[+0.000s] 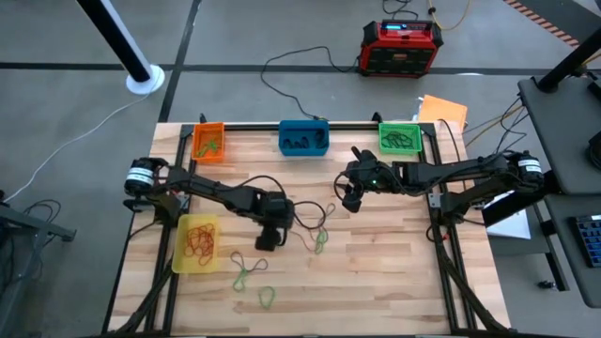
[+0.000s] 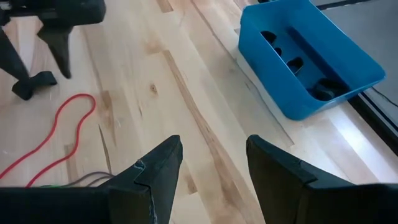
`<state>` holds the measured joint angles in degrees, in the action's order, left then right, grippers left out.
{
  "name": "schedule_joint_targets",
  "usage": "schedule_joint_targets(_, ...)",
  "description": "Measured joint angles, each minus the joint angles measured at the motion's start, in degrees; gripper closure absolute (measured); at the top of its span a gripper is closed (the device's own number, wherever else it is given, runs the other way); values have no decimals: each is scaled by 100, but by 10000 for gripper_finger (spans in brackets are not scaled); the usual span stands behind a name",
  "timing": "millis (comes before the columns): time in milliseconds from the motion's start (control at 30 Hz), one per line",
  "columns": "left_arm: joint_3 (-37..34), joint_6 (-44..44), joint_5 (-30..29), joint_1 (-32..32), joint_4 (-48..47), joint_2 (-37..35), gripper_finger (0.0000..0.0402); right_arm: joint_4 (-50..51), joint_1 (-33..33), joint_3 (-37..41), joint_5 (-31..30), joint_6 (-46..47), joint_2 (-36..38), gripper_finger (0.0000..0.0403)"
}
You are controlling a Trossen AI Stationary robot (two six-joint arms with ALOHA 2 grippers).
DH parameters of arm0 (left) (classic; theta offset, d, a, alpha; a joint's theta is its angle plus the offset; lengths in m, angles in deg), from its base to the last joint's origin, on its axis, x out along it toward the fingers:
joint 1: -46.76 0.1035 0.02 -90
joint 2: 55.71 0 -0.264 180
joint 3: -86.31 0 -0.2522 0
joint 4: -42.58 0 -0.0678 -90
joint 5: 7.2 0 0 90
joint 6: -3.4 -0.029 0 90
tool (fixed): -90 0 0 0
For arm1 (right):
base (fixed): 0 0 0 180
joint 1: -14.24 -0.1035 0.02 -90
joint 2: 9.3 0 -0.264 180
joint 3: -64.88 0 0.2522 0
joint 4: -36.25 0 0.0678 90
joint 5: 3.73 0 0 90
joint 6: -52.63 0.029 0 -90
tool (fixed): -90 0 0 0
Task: Sort rubber bands into baskets
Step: Put the bottom black rubber band into the blue bin
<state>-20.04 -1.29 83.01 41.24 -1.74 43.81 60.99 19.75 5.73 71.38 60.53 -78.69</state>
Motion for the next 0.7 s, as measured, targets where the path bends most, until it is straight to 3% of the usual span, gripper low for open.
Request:
schedule_joint_targets(167,33,-317,650,-8,-396,0,196,-4,-1,9,13,1,0,227)
schedule_joint_targets(400,-2,-385,658,-11,-354,68,207,-29,1,20,11,2,0,227)
schedule_joint_targets(567,-93,-351,632,-13,-240,265,252,-65,1,20,11,2,-2,227)
schedule_joint_targets(700,-110,-245,495,-13,-182,297,313,-68,1,20,11,2,-4,227)
